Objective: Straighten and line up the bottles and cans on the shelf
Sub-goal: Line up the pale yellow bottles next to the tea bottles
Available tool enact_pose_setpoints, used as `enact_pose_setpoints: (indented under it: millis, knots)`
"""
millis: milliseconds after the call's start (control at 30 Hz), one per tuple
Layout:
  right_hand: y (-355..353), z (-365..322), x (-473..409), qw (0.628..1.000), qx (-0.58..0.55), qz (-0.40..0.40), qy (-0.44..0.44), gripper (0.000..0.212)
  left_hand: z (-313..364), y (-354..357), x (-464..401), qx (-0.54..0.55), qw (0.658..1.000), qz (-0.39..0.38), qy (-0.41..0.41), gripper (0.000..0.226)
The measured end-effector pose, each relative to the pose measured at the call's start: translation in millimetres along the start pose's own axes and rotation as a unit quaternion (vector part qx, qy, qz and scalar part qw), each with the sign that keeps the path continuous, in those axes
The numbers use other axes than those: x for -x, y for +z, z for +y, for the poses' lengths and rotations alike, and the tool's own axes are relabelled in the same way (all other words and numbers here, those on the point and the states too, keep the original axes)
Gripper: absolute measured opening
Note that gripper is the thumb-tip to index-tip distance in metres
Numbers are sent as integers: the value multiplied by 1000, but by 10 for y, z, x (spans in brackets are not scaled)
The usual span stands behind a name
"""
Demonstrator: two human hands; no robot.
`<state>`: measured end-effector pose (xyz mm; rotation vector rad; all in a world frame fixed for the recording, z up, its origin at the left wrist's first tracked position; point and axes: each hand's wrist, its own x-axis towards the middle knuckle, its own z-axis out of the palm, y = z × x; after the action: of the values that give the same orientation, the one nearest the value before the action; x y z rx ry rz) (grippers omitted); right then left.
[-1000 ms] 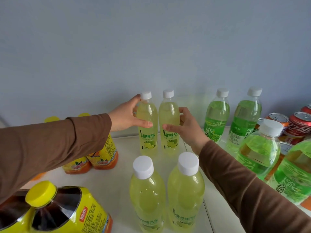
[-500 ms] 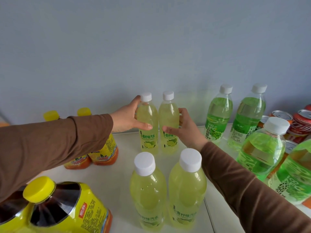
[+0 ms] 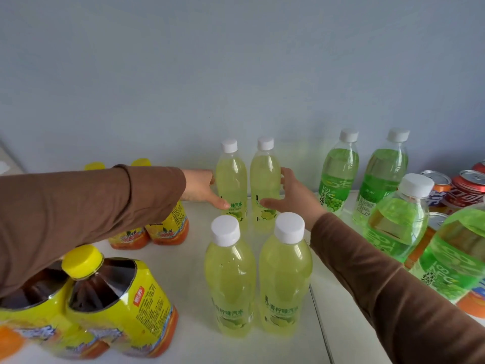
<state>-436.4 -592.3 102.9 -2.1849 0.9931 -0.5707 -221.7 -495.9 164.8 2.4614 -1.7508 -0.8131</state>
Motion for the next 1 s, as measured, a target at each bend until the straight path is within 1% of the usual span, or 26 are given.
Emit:
enact_pose_setpoints:
  millis: [33,100,167,233,367,567,700,833,900,1000]
  knots:
    - [-43,-12,46,999,42,-3,0,87,35,-22,73,-37,999,-11,-35,73]
    - [-138,-30,147,989,148,-13,-7,82,73,-55,174,-86,994,-1,-62,75]
    - [-237,-68,263,971,236,-19,-25,69,123,-107,300,-92,994,34,-46,57]
    - [-325,-117,374,961,273,-6,-49,59,226,-183,475,-85,994,74,-16,45]
    - [-518,-274,578,955,286,30,-78,49,465,-304,804,-80,982,167,42,39]
    - [-848,-496,1015,952,274,98,-100,49,779,-321,1350,-72,959,251,106,36]
    - [-1016,-574,1402,948,263,143,-110,47,947,-195,1755,-82,942,293,139,37]
    - [-1138,-582,1899,942,259,177,-118,45,1114,63,2132,-88,928,319,173,40]
    - [-1188,-546,2150,941,257,181,-125,44,1222,234,2286,-95,921,326,189,43]
    - [-1294,-435,2508,942,258,174,-128,43,1396,506,2447,-77,918,327,210,45]
